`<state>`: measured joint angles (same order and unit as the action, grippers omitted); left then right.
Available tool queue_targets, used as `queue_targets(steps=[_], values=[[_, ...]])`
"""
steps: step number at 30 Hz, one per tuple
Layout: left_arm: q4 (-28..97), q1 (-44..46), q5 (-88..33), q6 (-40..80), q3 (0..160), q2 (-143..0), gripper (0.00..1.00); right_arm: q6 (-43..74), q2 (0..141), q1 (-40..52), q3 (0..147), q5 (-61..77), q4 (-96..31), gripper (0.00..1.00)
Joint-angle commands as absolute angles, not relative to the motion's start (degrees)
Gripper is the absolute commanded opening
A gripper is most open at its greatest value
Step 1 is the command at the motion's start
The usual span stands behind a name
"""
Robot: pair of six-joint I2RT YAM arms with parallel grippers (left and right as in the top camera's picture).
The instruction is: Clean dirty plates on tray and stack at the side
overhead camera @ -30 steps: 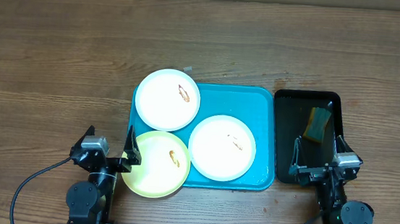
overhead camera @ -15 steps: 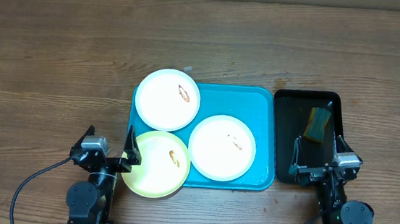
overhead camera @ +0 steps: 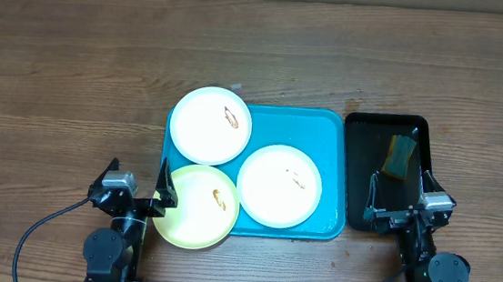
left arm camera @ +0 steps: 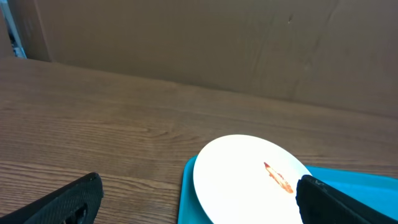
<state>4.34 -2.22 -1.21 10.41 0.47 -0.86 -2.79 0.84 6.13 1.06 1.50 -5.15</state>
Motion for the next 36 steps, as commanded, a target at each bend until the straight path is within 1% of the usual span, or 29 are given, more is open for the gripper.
queue_targets(steps=[1, 29, 36], values=[[4.4, -1.9, -0.9, 9.6, 0.3, -0.4, 1.00, -2.9, 0.2, 6.4, 0.4, 1.6, -4.8, 1.00], [4.4, -1.9, 0.5, 9.6, 0.3, -0.4, 1.00, -2.9, 0.2, 6.4, 0.4, 1.6, -4.8, 1.00], [3.2, -1.9, 2.5, 9.6, 0.3, -0.4, 1.00, -2.9, 0.2, 6.4, 0.4, 1.6, -4.8, 1.00]])
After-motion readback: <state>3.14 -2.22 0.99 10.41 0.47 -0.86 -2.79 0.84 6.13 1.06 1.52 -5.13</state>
